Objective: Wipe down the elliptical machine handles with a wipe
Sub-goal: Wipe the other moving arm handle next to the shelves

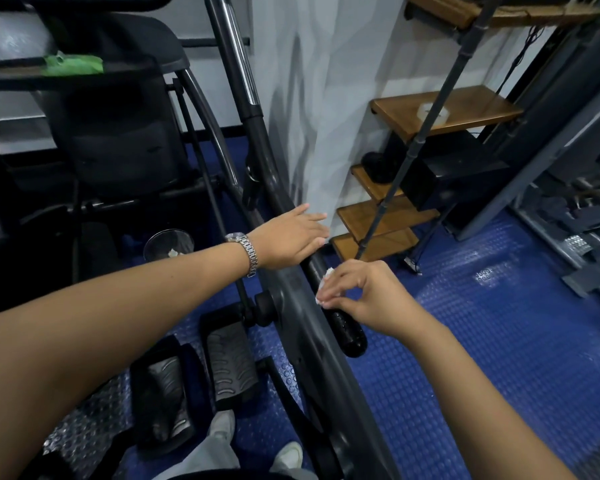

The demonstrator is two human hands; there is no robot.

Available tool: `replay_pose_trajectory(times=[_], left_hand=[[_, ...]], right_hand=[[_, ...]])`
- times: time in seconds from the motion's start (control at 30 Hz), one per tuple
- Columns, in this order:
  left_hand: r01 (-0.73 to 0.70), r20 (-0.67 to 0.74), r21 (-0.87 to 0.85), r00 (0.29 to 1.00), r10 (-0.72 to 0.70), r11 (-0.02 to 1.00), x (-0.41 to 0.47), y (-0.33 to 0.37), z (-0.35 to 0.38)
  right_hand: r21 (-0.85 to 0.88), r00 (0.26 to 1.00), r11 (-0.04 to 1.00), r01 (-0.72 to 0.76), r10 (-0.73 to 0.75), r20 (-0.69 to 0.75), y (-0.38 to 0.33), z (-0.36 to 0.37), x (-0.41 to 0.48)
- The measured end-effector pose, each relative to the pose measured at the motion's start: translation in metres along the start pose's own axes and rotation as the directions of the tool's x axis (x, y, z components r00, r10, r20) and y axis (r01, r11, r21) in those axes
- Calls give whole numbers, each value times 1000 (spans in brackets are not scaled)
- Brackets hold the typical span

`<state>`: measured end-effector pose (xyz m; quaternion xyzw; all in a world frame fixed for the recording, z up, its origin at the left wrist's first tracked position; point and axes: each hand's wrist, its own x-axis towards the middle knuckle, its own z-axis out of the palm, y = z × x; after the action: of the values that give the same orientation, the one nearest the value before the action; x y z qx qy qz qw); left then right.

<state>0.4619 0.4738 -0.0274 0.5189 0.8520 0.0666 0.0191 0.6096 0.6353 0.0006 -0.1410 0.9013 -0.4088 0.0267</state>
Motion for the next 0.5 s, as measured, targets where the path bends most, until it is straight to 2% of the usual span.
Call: replay_pose_trajectory(times=[0.1, 0.27, 0.33, 0.4, 0.43, 0.5], left_hand=[[-5, 0, 15, 1000, 5, 1000, 1, -2, 1], [-2, 3, 31, 1000, 2, 1000, 0, 1, 0], [1, 10, 29, 1000, -1, 1000, 0, 2, 0], [6, 19, 25, 1000, -7, 1000, 0, 2, -1], [9, 22, 26, 1000, -9, 1000, 0, 1, -1], [14, 22, 28, 1000, -15, 999, -1, 0, -1]], right_hand=[[37, 999, 999, -36, 35, 42, -2, -6, -5], [-23, 999, 1000, -21, 20, -49, -6, 8, 5], [-77, 1000, 997, -12, 12, -2, -9, 10, -1], [-92, 993, 995, -29, 39, 109, -11, 1, -9], [-62, 987, 996, -63, 72, 144, -11, -6, -10], [7, 984, 991, -131, 129, 122, -10, -16, -5]])
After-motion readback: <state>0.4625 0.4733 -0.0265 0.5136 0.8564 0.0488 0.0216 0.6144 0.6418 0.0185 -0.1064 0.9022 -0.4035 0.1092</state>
